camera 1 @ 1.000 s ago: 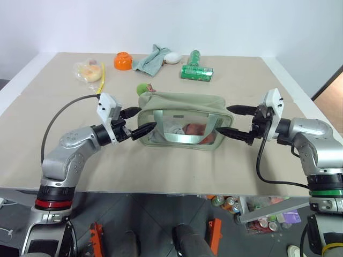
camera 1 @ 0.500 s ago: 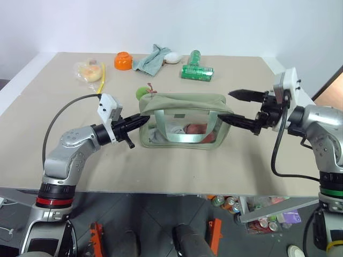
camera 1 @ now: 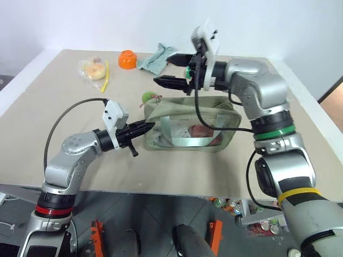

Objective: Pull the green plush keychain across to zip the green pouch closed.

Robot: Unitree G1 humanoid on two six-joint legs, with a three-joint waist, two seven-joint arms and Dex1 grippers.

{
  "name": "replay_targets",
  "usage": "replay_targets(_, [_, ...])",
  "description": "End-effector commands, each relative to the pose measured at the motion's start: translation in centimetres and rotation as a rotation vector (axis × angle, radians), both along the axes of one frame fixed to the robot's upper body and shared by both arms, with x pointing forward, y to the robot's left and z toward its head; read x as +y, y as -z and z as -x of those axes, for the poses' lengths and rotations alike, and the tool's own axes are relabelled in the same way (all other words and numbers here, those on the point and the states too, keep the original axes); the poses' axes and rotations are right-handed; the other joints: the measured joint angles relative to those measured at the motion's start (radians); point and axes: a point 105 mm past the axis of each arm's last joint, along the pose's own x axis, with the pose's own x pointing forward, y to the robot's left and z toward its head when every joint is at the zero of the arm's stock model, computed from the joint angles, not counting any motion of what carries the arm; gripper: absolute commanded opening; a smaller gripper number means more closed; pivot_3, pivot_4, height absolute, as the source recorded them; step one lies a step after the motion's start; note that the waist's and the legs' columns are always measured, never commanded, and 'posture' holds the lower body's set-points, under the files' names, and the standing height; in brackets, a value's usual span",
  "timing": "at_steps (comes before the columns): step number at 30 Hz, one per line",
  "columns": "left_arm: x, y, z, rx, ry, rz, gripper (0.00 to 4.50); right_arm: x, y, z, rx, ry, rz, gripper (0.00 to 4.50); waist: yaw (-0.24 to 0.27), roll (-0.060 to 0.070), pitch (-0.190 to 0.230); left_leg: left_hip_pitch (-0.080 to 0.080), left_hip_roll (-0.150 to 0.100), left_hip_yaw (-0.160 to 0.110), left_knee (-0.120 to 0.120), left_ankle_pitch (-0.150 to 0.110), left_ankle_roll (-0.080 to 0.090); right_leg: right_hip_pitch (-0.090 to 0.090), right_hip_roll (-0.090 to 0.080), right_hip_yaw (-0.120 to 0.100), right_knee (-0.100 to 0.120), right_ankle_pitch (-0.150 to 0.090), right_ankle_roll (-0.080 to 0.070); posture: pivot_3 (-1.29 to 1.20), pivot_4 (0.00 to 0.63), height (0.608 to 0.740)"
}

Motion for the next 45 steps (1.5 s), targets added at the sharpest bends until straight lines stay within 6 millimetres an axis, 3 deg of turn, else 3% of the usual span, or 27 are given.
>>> replay_targets(1, [-0.3, -0.4, 0.5, -0.022, 0.005, -0.001, 0.02, 0.3, 0.2, -1.0, -0.062, -0.020, 0.082, 4.50, -0.001, 0.000, 0.000, -0.002, 0.000, 0.000, 0.000, 0.000, 0.000, -0.003, 0.000, 0.000, 0.000, 0.001, -0.001, 0.00, 0.150, 0.740])
replay_targets(8, [-0.2, -0.3, 0.7, -0.023, -0.012, -0.004, 0.02, 0.2, 1.9, -1.2, -0.014, -0.091, 0.160, 4.50, -0.001, 0.000, 0.000, -0.009, 0.000, -0.001, -0.001, 0.000, 0.000, -0.009, 0.000, -0.001, 0.001, 0.003, -0.005, 0.00, 0.150, 0.740])
replay_targets(11, [-0.2, 0.0, 0.9, -0.021, -0.015, -0.011, 0.02, 0.8, 2.0, -0.6, 0.047, -0.145, 0.144, 4.50, -0.001, 0.000, 0.000, -0.008, 0.000, -0.002, -0.001, 0.000, 0.000, -0.009, 0.000, -0.002, 0.001, 0.003, -0.005, 0.00, 0.150, 0.740])
replay_targets(19, [-0.7, -0.2, 0.6, -0.031, -0.007, -0.003, 0.02, 1.4, 4.7, 0.4, 0.166, -0.223, 0.249, 4.50, -0.001, 0.000, 0.000, -0.008, 0.001, -0.003, 0.001, 0.000, 0.000, -0.009, 0.001, -0.004, 0.002, 0.004, -0.006, 0.00, 0.150, 0.740])
replay_targets(34, [-0.8, -0.6, 0.4, -0.043, -0.009, 0.008, 0.02, 1.7, 8.5, 2.1, 0.166, -0.331, 0.392, 4.50, 0.002, 0.000, 0.000, -0.008, 0.000, -0.008, 0.004, 0.000, -0.001, -0.005, 0.000, -0.008, 0.002, 0.004, -0.006, 0.00, 0.150, 0.740])
replay_targets(37, [-0.9, -0.6, 0.4, -0.045, -0.008, 0.012, 0.00, 1.7, 8.9, 2.1, 0.179, -0.319, 0.393, 3.73, 0.002, 0.000, 0.000, -0.008, 0.000, -0.009, 0.005, 0.001, -0.001, -0.003, 0.000, -0.009, 0.002, 0.004, -0.006, 0.00, 0.150, 0.740])
replay_targets(43, [-0.8, -0.5, 0.4, -0.043, -0.011, 0.010, 0.00, 1.8, 9.7, 2.3, 0.179, -0.334, 0.417, 1.68, 0.002, 0.000, 0.000, -0.007, 0.000, -0.011, 0.005, 0.001, -0.001, -0.002, 0.000, -0.010, 0.002, 0.004, -0.006, 0.00, 0.150, 0.740])
replay_targets(45, [-0.8, -0.6, 0.3, -0.044, -0.014, 0.012, 0.00, 2.1, 9.9, 2.3, 0.168, -0.340, 0.422, 1.68, 0.002, 0.001, -0.001, -0.007, 0.000, -0.011, 0.005, 0.001, -0.001, -0.002, 0.000, -0.010, 0.002, 0.004, -0.006, 0.00, 0.150, 0.740])
